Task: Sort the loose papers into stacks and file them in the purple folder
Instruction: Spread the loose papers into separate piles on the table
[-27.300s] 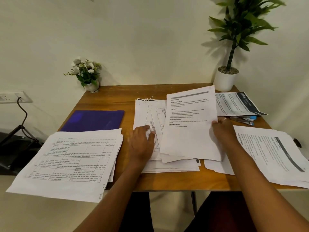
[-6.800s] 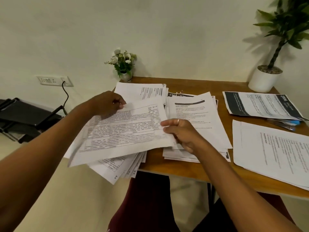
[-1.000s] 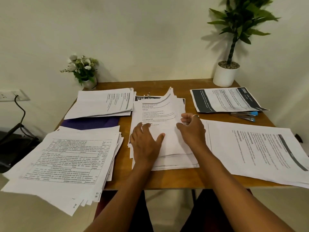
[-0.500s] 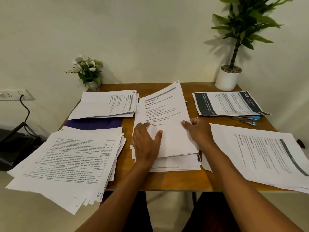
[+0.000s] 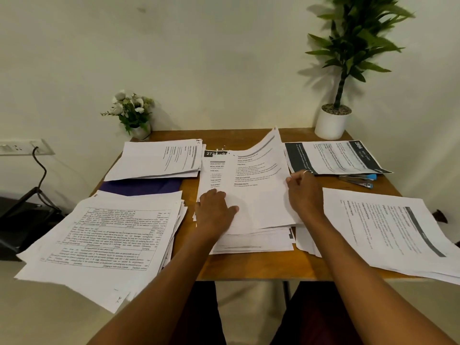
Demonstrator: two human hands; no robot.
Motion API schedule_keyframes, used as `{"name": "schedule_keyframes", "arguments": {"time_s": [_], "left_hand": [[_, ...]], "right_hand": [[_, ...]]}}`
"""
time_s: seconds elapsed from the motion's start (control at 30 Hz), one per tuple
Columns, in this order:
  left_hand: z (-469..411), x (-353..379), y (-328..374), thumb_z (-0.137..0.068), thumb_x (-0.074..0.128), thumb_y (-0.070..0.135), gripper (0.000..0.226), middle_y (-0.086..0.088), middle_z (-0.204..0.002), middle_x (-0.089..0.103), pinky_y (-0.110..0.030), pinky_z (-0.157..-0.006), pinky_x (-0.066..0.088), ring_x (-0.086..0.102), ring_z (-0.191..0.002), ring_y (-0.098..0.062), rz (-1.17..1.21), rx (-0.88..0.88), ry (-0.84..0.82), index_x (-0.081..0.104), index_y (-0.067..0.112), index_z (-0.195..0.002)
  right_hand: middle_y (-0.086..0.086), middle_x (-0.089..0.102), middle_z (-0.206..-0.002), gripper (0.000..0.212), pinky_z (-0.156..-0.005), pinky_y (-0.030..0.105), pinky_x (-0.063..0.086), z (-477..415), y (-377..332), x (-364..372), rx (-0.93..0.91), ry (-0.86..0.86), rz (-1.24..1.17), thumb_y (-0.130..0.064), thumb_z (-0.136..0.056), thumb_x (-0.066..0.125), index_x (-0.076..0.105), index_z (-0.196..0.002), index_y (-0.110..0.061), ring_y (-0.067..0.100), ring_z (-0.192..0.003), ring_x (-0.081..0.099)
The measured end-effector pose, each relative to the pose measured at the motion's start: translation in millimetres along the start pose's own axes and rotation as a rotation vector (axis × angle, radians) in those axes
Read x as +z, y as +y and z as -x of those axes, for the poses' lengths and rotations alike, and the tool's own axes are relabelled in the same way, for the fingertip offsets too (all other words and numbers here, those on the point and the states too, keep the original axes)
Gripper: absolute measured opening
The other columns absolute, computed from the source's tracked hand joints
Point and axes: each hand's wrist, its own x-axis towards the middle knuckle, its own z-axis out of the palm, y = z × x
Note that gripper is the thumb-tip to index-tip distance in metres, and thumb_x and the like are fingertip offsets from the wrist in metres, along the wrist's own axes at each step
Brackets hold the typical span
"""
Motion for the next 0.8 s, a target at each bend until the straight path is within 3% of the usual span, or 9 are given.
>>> {"name": "schedule_keyframes", "arguments": {"time_s": [0.13,0.2,0.3,0.43,0.53,0.63,0.8], "left_hand": [[-0.8,-4.9,-0.7,-0.091,0.056,0.067,0.074,-0.003,-0.154,0.047,-0.05,-0.118,0.034,0.041,-0.143,-0.026,0.08,-0.012,-0.026,0.048,0.019,-0.147],[-0.9,-14.6,2.9,-0.092,0.054,0.067,0.075,-0.003,-0.155,0.046,-0.045,-0.118,0.034,0.041,-0.143,-0.025,0.199,-0.02,-0.032,0.046,0.018,-0.148],[-2.1,-34.6,10.9,-0.095,0.057,0.059,0.071,-0.003,-0.156,0.044,-0.039,-0.113,0.035,0.043,-0.142,-0.024,0.339,-0.029,-0.035,0.043,0.017,-0.15],[-9.0,-63.0,13.9,-0.096,0.065,0.046,0.061,0.0,-0.156,0.043,-0.039,-0.11,0.04,0.045,-0.139,-0.024,0.543,-0.081,0.02,0.046,0.022,-0.148],[-20.4,-88.2,4.8,-0.096,0.069,0.025,0.057,0.007,-0.149,0.043,-0.035,-0.102,0.048,0.05,-0.129,-0.023,0.751,-0.14,0.0,0.047,0.027,-0.148],[-34.5,-113.7,-14.8,-0.098,0.065,0.017,0.056,0.003,-0.16,0.036,-0.037,-0.102,0.051,0.047,-0.137,-0.024,0.656,-0.06,-0.013,0.047,0.037,-0.148],[-46.0,-139.0,-48.5,-0.102,0.058,0.021,0.056,0.005,-0.164,0.03,-0.04,-0.112,0.039,0.037,-0.146,-0.024,0.462,0.027,-0.044,0.039,0.037,-0.153]], "right_hand": [[0.002,0.062,-0.128,0.007,-0.088,0.023,0.039,2.7,-8.8,-11.4,-0.037,0.03,-0.123,-0.021,-0.103,0.058,0.063,-0.104,-0.016,0.023,-0.123,0.057],[-0.003,0.061,-0.115,0.007,-0.082,0.021,0.041,-0.1,-14.1,-16.1,-0.03,0.029,-0.21,-0.022,-0.104,0.056,0.061,-0.106,-0.018,0.017,-0.111,0.058],[-0.002,0.065,-0.116,0.013,-0.071,0.016,0.042,-4.4,-18.1,-16.8,0.039,-0.006,-0.388,-0.024,-0.104,0.055,0.061,-0.113,-0.018,0.007,-0.095,0.059],[-0.004,0.07,-0.116,0.021,-0.075,0.029,0.059,-4.8,-20.9,-9.9,0.182,-0.134,-0.577,-0.02,-0.102,0.058,0.062,-0.123,-0.025,0.017,-0.101,0.069],[-0.002,0.072,-0.117,0.037,-0.08,0.038,0.063,-4.0,-20.9,-0.1,0.235,-0.29,-0.693,-0.007,-0.099,0.06,0.058,-0.13,-0.027,0.021,-0.102,0.072],[0.004,0.074,-0.118,0.045,-0.085,0.042,0.061,-4.6,-24.0,10.5,0.249,-0.417,-0.771,0.001,-0.094,0.065,0.057,-0.131,-0.024,0.025,-0.104,0.073],[0.007,0.076,-0.113,0.04,-0.076,0.039,0.063,-8.4,-40.1,29.1,0.293,-0.446,-0.886,-0.011,-0.089,0.076,0.062,-0.126,-0.014,0.026,-0.1,0.075]]}}
